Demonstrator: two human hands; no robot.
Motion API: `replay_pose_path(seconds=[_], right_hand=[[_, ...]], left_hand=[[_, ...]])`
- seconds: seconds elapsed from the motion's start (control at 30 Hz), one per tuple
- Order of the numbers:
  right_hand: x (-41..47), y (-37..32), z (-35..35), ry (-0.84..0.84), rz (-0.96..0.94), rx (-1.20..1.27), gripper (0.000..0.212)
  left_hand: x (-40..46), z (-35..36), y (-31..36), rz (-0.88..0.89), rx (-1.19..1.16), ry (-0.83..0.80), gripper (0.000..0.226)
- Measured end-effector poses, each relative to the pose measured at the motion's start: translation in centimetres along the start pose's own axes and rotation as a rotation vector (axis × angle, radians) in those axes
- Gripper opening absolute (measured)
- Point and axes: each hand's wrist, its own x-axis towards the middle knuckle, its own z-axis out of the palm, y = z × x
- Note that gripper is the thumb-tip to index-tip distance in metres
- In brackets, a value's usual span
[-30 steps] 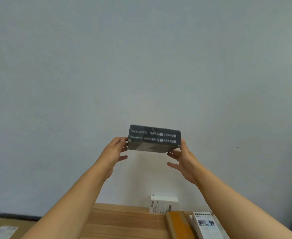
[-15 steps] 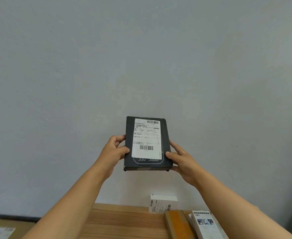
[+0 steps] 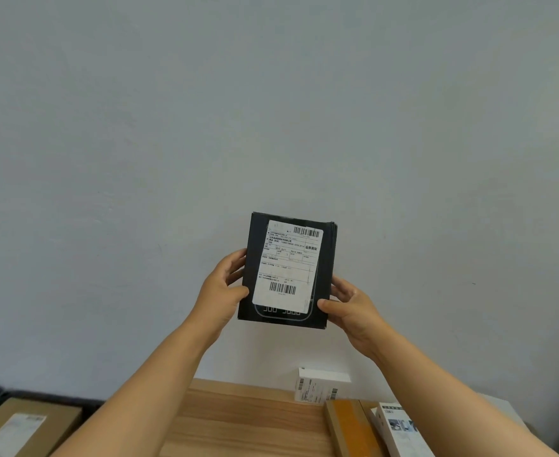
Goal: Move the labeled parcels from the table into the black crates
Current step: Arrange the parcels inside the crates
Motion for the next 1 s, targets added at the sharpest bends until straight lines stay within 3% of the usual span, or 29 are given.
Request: replay_pose_path(seconds=[0.37,0.53,1.0], right_hand=[[0.0,6.3,8.5,0.023,0.122,0.070,0.058],[-1.1,8.2,12.4,-0.013,0.165,0.070,0.059],[-7.9,14.6,22.1,-0.341,0.352,0.013,0.058]], left_hand=[[-3.0,-8.1,-4.6,-0.150,0.124,0.074,0.062],[-6.0,-11.6,-6.3,-0.228,0.176,0.199,0.054],[-21.5,-17.8,-6.1,-0.458,0.229,0.499,0.052]])
